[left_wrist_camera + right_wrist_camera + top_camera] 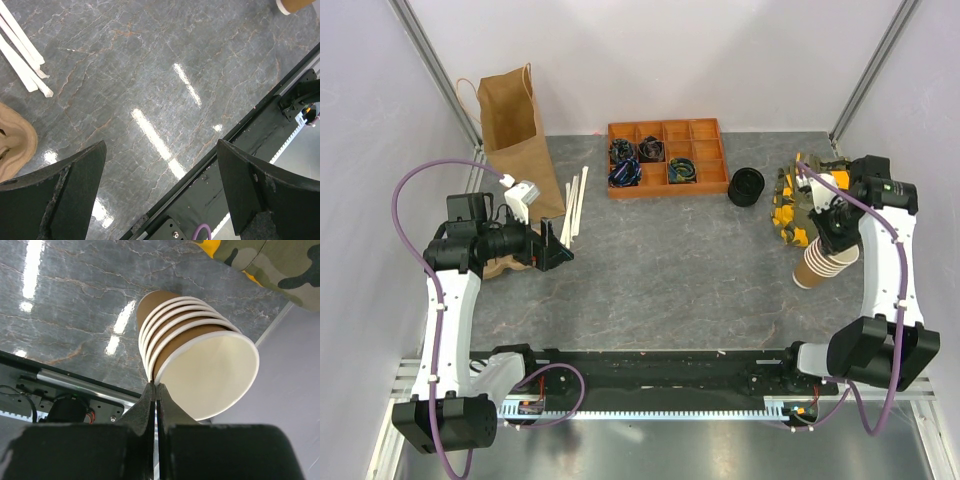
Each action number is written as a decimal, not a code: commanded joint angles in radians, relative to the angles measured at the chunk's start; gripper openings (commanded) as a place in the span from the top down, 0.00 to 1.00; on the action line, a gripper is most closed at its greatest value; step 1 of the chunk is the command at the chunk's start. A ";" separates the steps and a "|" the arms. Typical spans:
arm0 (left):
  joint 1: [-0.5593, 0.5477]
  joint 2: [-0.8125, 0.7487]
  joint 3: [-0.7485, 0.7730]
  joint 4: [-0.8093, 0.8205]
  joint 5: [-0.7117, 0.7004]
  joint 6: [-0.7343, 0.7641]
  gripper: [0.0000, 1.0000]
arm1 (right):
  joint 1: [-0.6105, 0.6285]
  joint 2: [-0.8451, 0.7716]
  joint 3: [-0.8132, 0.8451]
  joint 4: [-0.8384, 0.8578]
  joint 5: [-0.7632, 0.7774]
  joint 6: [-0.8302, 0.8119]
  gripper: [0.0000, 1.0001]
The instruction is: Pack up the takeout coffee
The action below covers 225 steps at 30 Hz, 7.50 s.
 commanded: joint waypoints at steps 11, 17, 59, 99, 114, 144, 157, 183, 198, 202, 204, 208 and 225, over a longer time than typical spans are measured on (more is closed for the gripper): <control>-0.003 -0.002 0.004 0.038 0.013 -0.021 0.02 | 0.028 -0.108 -0.045 0.077 0.106 -0.022 1.00; -0.002 -0.001 0.002 0.038 0.018 -0.021 0.02 | 0.032 -0.100 0.078 -0.012 0.071 -0.022 1.00; 0.000 -0.131 -0.037 0.295 -0.070 -0.234 0.00 | 0.854 0.216 0.351 0.094 0.065 0.222 1.00; -0.002 -0.074 -0.021 0.200 -0.047 -0.161 0.00 | 1.284 0.420 0.071 0.430 0.243 0.261 0.95; 0.000 -0.088 -0.019 0.195 -0.031 -0.152 0.00 | 1.244 0.354 0.158 0.375 0.218 0.273 0.38; -0.006 -0.033 -0.019 0.215 0.150 -0.098 0.00 | 0.293 0.716 0.703 0.376 -0.057 0.489 0.35; -0.005 0.005 -0.004 0.244 0.168 -0.135 0.00 | 0.232 0.811 0.669 0.441 -0.026 0.475 0.44; -0.009 0.025 0.001 0.253 0.157 -0.133 0.01 | 0.227 0.920 0.658 0.499 0.009 0.460 0.61; -0.008 0.033 0.004 0.258 0.157 -0.130 0.01 | 0.225 0.883 0.660 0.488 0.009 0.465 0.93; -0.008 0.038 0.005 0.258 0.160 -0.132 0.01 | 0.222 0.868 0.670 0.476 0.008 0.465 1.00; -0.006 0.042 0.010 0.258 0.162 -0.132 0.01 | 0.222 0.859 0.675 0.468 0.005 0.465 1.00; -0.008 0.038 0.012 0.256 0.164 -0.132 0.01 | 0.222 0.840 0.678 0.462 0.006 0.460 1.00; -0.135 0.094 0.033 0.397 0.170 -0.234 0.00 | 0.222 0.829 0.715 0.444 -0.029 0.460 1.00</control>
